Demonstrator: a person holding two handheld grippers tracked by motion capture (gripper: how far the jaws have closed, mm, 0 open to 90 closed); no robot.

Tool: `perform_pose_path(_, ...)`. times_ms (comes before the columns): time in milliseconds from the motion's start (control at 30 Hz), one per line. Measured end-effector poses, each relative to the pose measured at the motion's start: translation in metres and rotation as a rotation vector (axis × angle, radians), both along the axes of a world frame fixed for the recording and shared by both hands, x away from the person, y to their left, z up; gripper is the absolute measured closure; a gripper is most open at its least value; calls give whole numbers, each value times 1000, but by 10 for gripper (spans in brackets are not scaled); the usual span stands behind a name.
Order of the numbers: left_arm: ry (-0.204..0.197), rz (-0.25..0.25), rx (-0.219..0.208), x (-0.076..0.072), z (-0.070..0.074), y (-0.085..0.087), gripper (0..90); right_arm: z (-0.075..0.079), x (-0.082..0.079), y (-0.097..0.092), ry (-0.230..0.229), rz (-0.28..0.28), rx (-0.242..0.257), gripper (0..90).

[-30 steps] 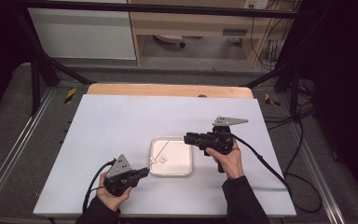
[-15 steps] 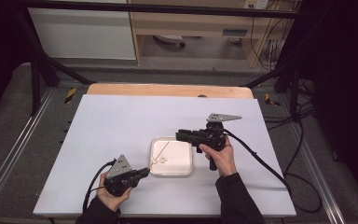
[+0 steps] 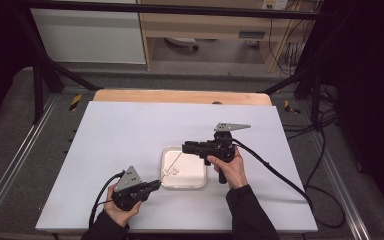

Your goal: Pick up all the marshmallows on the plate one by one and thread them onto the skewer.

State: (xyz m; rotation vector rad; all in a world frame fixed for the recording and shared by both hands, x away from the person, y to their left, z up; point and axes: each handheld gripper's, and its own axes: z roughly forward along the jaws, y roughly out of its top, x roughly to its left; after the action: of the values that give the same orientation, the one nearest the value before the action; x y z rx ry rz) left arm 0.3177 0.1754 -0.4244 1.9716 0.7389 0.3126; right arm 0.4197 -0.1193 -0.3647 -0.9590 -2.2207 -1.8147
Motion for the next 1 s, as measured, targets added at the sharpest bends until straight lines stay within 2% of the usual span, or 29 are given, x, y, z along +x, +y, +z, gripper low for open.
perform_pose_path(200,-1,-4,0,0,0,0,887,-1,1,1,9,9,11,726)
perform_pose_path(667,3,-9,16,0,-2,-1,887,-9,-2,7,39,41,0,744)
perform_pose_path(800,7,-8,16,0,-2,-1,887,-12,-4,9,41,42,-2,750)
perform_pose_path(867,4,-11,1,0,-1,-1,887,-15,-6,11,49,55,-6,751)
perform_pose_path(933,-2,-10,18,0,-1,-3,888,-21,-8,16,60,73,-10,751)
perform_pose_path(1000,9,-8,18,0,-2,-3,887,-23,-9,18,57,68,-11,753)
